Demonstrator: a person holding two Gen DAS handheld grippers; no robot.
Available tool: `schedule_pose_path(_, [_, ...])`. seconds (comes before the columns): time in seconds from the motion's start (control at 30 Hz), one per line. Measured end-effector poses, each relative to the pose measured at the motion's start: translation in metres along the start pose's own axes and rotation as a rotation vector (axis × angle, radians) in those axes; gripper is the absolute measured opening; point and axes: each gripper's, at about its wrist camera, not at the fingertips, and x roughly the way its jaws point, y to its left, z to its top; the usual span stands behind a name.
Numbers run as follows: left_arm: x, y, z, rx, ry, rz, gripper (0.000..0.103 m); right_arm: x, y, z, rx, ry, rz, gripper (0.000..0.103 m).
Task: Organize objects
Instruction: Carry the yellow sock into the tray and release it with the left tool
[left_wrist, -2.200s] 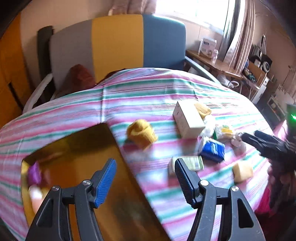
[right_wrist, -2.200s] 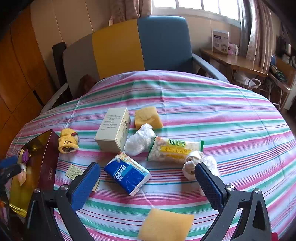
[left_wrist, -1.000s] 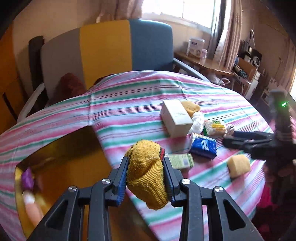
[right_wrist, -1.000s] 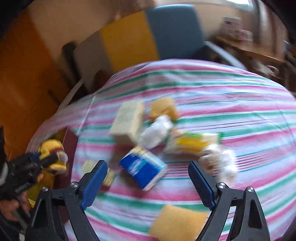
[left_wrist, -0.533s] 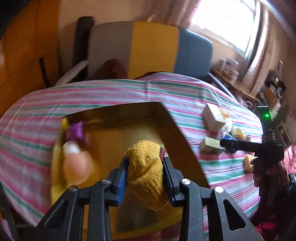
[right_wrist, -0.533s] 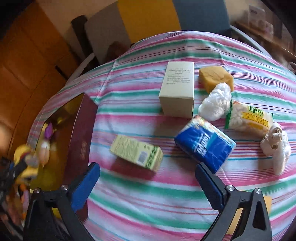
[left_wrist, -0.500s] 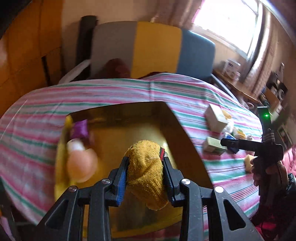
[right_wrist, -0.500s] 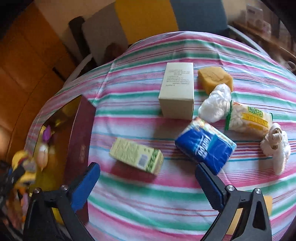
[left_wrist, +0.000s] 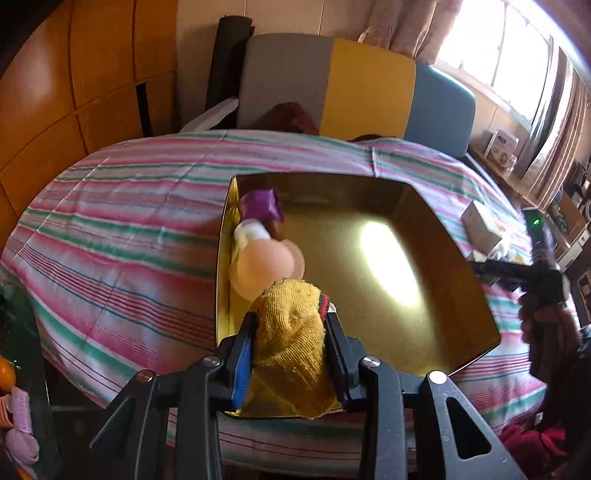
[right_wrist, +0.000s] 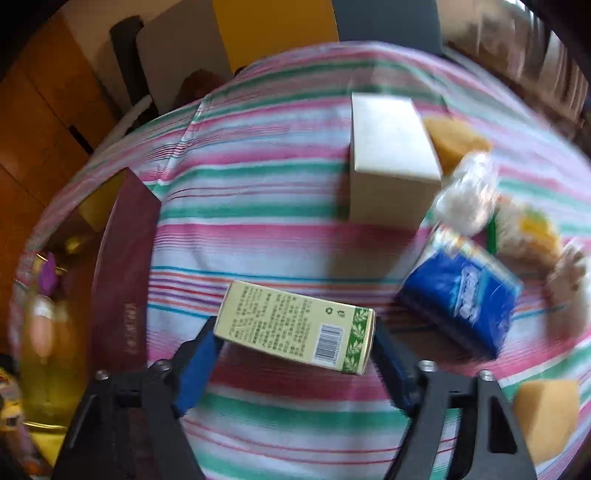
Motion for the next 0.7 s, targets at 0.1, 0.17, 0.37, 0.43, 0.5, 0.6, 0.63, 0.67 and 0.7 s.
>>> schedule_pose_path(0.1, [0.010,0.000,-0.002,0.006,0.018,0.005,0.036,0.000,0.001,-0.002,-0.022,-0.005,-0.013,0.076])
schedule_pose_path(0.17, [0.016,-0.001,-0.001,0.015,0.030,0.027,0.039,0.000,0.002,-0.003,-0.038,-0.010,-0.022,0.076])
schedule_pose_path(0.37, [0.019,0.000,-0.005,0.013,0.044,0.054,0.044,0.000,0.002,-0.002,-0.048,-0.007,-0.023,0.076])
schedule_pose_path(0.43, [0.017,0.002,-0.005,0.010,0.041,0.058,0.044,-0.001,0.002,-0.003,-0.054,-0.010,-0.027,0.076])
schedule_pose_path(0.5, [0.014,0.004,-0.006,0.001,0.033,0.059,0.044,-0.001,0.002,-0.004,-0.054,-0.011,-0.029,0.076])
schedule_pose_path(0.6, [0.008,0.006,-0.005,-0.018,0.016,0.056,0.044,0.000,0.004,-0.003,-0.058,-0.013,-0.037,0.076])
schedule_pose_path(0.63, [0.005,0.007,-0.005,-0.027,0.010,0.054,0.044,-0.001,0.005,-0.003,-0.061,-0.015,-0.042,0.076])
schedule_pose_path(0.67, [0.003,0.007,-0.005,-0.035,0.002,0.054,0.045,-0.002,0.005,-0.004,-0.064,-0.019,-0.050,0.076])
schedule_pose_path(0.7, [-0.001,0.008,-0.004,-0.045,-0.009,0.056,0.045,-0.004,0.005,-0.004,-0.065,-0.026,-0.055,0.076])
